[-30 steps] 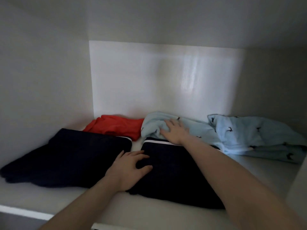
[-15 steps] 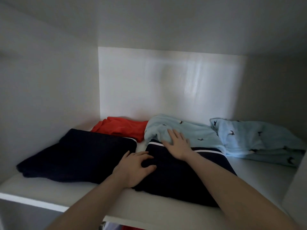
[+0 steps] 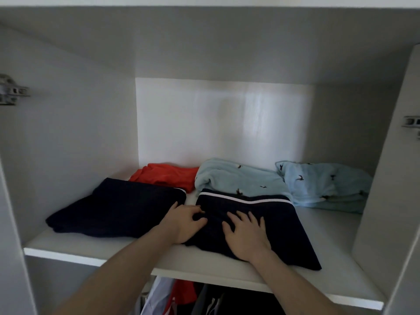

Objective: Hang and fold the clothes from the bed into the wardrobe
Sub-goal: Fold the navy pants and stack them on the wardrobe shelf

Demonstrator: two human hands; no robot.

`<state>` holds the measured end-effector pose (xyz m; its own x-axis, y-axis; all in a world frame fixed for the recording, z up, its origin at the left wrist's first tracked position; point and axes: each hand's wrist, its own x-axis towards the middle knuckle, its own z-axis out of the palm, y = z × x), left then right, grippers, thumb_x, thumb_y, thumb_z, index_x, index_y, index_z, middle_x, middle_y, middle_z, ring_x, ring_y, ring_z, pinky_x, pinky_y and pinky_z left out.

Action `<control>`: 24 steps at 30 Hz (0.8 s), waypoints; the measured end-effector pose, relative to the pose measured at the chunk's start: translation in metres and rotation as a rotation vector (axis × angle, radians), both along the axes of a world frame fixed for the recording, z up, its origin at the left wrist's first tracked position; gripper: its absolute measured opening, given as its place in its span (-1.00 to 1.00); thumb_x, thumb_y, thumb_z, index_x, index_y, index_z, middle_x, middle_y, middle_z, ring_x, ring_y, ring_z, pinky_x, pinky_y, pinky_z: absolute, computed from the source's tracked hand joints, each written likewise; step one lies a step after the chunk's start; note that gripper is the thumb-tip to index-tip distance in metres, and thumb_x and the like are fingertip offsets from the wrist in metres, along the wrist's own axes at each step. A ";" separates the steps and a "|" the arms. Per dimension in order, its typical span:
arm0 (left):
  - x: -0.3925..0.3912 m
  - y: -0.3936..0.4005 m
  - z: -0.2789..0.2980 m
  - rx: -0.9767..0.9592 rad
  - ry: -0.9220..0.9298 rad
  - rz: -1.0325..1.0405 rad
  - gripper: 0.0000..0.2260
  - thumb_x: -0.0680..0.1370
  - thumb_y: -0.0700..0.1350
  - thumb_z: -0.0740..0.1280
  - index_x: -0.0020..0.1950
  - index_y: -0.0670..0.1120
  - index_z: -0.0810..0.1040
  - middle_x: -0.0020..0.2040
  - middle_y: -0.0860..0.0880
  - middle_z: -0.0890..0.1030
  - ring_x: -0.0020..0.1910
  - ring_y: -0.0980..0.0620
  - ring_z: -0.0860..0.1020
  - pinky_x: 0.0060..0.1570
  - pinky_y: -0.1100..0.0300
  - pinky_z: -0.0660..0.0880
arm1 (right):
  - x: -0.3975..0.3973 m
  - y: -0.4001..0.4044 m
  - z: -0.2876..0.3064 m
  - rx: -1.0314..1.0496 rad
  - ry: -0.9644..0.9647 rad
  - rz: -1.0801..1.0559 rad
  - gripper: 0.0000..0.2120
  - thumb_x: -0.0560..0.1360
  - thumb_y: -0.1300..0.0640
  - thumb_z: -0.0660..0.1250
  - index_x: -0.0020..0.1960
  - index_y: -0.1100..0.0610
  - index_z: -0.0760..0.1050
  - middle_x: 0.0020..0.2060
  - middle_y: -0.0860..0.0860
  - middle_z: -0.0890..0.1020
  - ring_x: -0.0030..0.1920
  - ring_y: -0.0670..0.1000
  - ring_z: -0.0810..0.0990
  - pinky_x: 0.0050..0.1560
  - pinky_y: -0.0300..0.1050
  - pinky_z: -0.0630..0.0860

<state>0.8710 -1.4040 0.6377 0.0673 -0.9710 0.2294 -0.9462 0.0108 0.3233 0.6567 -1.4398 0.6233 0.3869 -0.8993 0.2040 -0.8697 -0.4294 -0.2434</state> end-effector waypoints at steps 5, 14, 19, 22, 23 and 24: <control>-0.007 0.022 0.008 -0.029 -0.100 0.071 -0.48 0.64 0.31 0.01 0.54 0.16 0.33 0.61 0.07 0.24 0.61 -0.03 0.10 0.58 -0.17 -0.13 | 0.000 0.003 0.008 0.004 -0.003 0.001 -0.43 0.65 -0.28 -0.05 0.61 -0.15 0.21 0.61 -0.03 0.24 0.62 0.11 0.08 0.60 0.25 -0.13; 0.020 0.097 -0.022 -0.008 -0.115 0.225 -0.25 0.53 0.45 -0.13 0.61 0.10 0.23 0.64 0.06 0.16 0.64 0.02 -0.08 0.56 -0.11 -0.31 | 0.005 0.016 0.015 0.037 0.189 -0.048 -0.43 0.68 -0.22 -0.14 0.64 -0.08 0.13 0.63 0.03 0.16 0.61 0.21 0.05 0.54 0.37 -0.14; 0.016 0.111 -0.009 0.069 -0.058 0.150 -0.37 0.64 0.32 0.04 0.65 0.07 0.12 0.67 0.04 0.01 0.64 0.00 -0.17 0.57 -0.08 -0.30 | 0.028 0.058 0.028 -0.198 0.252 -0.147 -0.61 0.71 -0.09 0.01 0.39 0.04 0.43 0.39 0.11 0.39 0.36 0.15 0.36 0.36 0.12 0.27; 0.010 0.148 -0.005 -0.146 -0.031 0.115 -0.45 0.66 0.18 0.13 0.63 0.07 0.17 0.67 0.05 0.04 0.65 0.00 -0.11 0.57 -0.01 -0.28 | 0.030 0.084 0.023 -0.225 0.123 -0.109 -0.63 0.70 -0.10 0.03 0.37 0.02 0.43 0.31 0.04 0.48 0.29 0.11 0.48 0.28 0.04 0.34; 0.010 0.167 -0.002 -0.210 -0.038 0.085 -0.47 0.65 0.13 0.16 0.62 0.07 0.20 0.66 0.05 0.06 0.64 0.01 -0.09 0.57 0.02 -0.29 | 0.029 0.094 0.022 -0.208 0.073 -0.093 -0.62 0.69 -0.13 0.05 0.39 0.00 0.42 0.32 0.02 0.49 0.29 0.09 0.49 0.29 0.03 0.34; 0.009 0.188 0.000 -0.259 -0.042 0.055 -0.48 0.64 0.09 0.20 0.60 0.08 0.23 0.65 0.07 0.09 0.64 0.03 -0.07 0.57 0.04 -0.30 | 0.025 0.105 0.019 -0.199 0.041 -0.062 -0.60 0.68 -0.15 0.07 0.42 -0.02 0.41 0.34 -0.01 0.48 0.31 0.08 0.48 0.34 0.01 0.32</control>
